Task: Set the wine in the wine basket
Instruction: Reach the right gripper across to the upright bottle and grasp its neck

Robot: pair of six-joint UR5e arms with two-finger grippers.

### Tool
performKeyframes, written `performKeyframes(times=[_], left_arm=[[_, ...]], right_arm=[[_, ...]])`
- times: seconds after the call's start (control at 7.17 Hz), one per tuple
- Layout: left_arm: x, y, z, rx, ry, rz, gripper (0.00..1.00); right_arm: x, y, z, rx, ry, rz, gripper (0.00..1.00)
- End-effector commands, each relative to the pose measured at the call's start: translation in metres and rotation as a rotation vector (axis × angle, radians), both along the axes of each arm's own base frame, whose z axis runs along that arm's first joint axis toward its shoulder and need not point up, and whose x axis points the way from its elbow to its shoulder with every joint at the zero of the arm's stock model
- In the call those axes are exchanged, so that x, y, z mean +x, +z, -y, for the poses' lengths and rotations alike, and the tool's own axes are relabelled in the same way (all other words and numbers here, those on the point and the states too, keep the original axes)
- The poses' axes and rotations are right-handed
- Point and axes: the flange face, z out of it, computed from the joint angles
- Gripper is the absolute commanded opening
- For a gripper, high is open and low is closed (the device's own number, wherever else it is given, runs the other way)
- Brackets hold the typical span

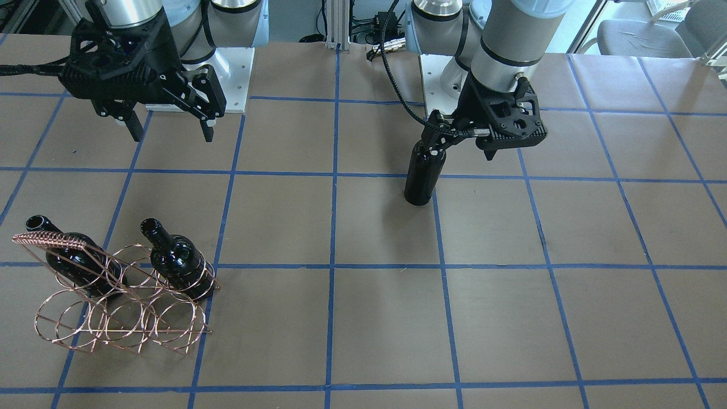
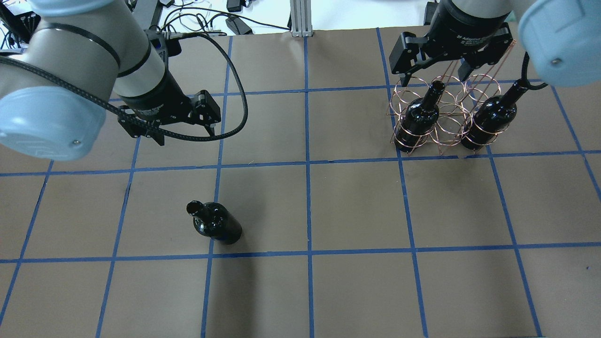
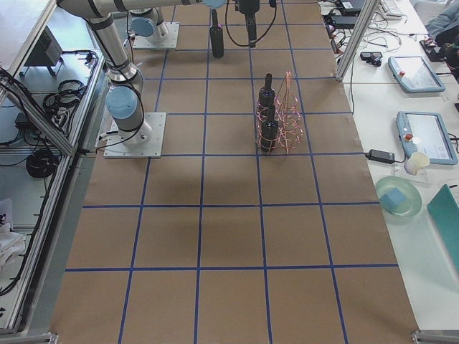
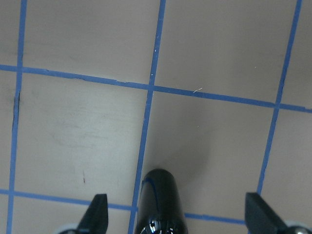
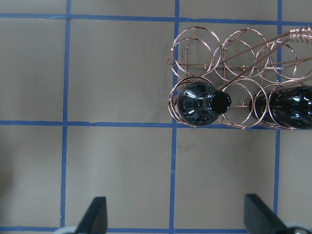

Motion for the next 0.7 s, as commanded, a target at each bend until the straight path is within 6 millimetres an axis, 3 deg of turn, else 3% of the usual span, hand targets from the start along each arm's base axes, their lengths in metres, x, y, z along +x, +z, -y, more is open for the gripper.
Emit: performKeyframes(times=[0.0,0.14,0.42,0.56], left_arm=[[0.064,0.046,0.024,-0.054,0.031,0.008,1.0],[0.107,0.059,0.031,-0.056,0.024,0.014,1.0],[0.164,0.068,0.032,-0.051,0.018,0.025,1.0],[0.194,0.068,0.031,-0.049,0.018,0.032,1.0]], right_arm=[[0.0,-0.007,0.006,0.009,-0.061,0.016,1.0],[0.003,-0.015,0.01,0.034,-0.098,0.027,1.0],[0.027,-0.019,0.009,0.076,-0.212,0.141,1.0],[0.069,-0.019,0.005,0.083,-0.227,0.168,1.0]])
